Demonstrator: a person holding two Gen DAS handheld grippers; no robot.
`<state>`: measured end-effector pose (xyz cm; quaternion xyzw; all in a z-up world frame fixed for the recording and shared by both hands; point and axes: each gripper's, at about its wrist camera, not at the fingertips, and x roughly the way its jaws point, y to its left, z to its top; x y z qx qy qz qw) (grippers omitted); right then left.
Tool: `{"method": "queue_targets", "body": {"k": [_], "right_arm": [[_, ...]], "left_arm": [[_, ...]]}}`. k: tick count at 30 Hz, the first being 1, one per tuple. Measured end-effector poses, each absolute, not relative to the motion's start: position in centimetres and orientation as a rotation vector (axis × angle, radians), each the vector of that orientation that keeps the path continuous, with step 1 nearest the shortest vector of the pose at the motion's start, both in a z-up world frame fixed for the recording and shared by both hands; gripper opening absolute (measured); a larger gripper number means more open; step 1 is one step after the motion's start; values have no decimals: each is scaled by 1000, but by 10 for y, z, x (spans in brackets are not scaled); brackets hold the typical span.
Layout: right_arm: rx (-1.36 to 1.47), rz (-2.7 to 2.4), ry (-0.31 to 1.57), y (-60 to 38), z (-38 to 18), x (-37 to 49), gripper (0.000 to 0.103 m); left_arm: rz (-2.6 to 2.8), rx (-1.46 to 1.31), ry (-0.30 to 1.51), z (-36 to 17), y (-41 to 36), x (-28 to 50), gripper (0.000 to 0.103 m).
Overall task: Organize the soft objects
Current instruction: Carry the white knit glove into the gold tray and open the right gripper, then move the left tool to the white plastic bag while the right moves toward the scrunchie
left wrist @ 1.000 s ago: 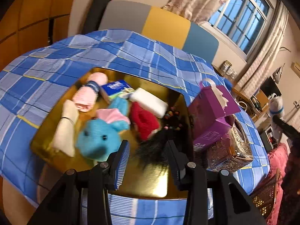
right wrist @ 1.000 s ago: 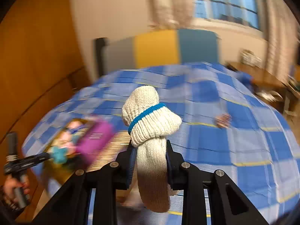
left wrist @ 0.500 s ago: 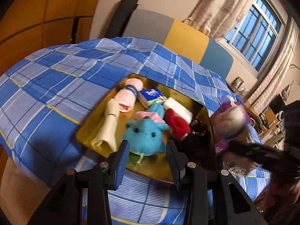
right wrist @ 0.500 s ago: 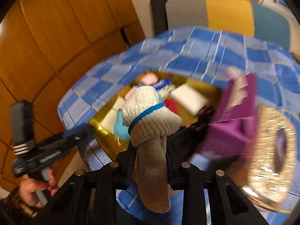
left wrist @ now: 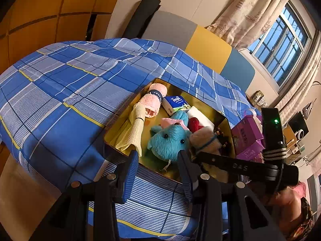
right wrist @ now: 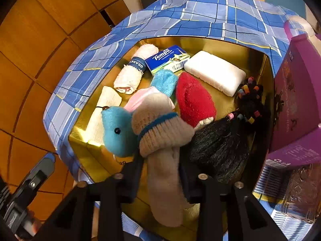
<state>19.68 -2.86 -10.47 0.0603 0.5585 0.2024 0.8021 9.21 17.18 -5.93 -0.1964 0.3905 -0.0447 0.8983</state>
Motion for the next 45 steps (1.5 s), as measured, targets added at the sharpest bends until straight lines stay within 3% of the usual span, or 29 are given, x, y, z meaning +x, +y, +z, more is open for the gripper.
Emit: {"method": "queue_targets", "body": {"k": [4,22,30,37,45], "right_arm": [[123,420,1150,-33,-92,186,50],[15,511,874,-65,-4,129,51],[77,297,640,-166,44,111,56],[200,51,669,-280,30,117,56],[247,-109,774,-374,-22,128,56]], "left_arm": [[-98,-396,805,-59,171,92,40],[-177,-376,868,-60,135,99,40],[-269,-374,888,-58,104,105,40],[-348,-361,916,-50,71,114,43],[-411,-319,911,-9,41,154,53]]}}
